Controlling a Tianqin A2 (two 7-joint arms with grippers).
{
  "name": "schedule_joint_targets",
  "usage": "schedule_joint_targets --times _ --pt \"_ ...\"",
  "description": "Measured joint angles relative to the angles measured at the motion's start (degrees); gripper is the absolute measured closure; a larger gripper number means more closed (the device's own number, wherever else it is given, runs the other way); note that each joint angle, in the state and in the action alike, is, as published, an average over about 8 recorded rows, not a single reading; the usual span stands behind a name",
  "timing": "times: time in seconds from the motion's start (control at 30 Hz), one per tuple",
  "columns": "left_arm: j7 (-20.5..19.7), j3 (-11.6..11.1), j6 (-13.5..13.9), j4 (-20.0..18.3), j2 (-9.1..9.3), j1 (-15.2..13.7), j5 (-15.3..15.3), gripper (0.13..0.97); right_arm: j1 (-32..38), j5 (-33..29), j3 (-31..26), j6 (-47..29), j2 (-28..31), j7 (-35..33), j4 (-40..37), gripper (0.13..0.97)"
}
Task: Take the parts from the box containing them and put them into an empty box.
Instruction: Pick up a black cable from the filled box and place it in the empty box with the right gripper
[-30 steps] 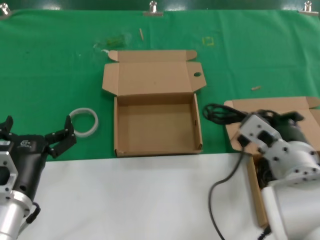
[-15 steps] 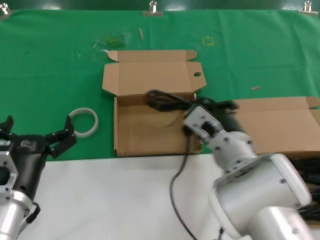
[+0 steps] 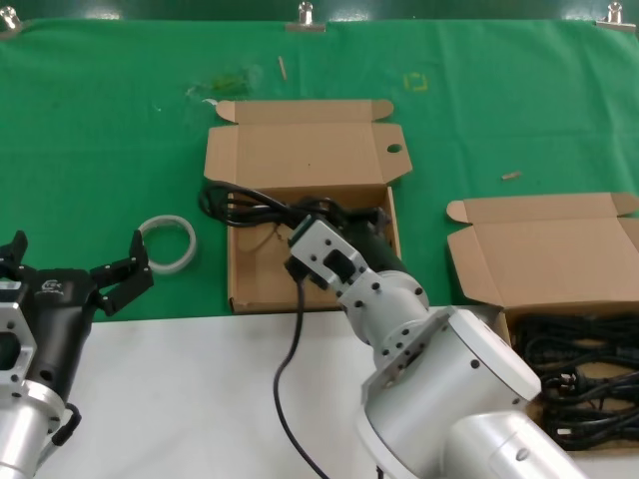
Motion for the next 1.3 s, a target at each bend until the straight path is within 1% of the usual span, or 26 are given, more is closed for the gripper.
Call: schedule_joint_targets --times 0.3,0.53,0.7,0.97,1.17,1.3 --pt "0.0 0.0 0.0 0.0 0.00 0.0 0.0 0.132 -3.2 0.0 5.7 0.9 0.2 -6.0 0.0 0.923" --pt "0.0 0.0 0.0 0.0 0.00 0.0 0.0 0.132 -4.1 0.0 7.3 0.8 0.4 -7.3 0.1 0.923" --pt "0.0 0.0 0.0 0.0 0.00 0.0 0.0 0.132 -3.0 0.0 5.2 0.0 0.8 -4.3 -0.3 0.923" --pt "0.0 0.0 0.0 0.0 0.00 0.0 0.0 0.132 -0.2 0.0 -1.5 -2.2 1.7 6.8 -0.9 0.923" --pt "0.0 0.0 0.0 0.0 0.00 0.0 0.0 0.132 0.1 0.0 -2.1 -2.4 1.8 7.9 -0.9 0.923" --pt "0.0 0.0 0.0 0.0 0.00 0.0 0.0 0.132 0.1 0.0 -2.1 -2.4 1.8 7.9 -0.9 0.887"
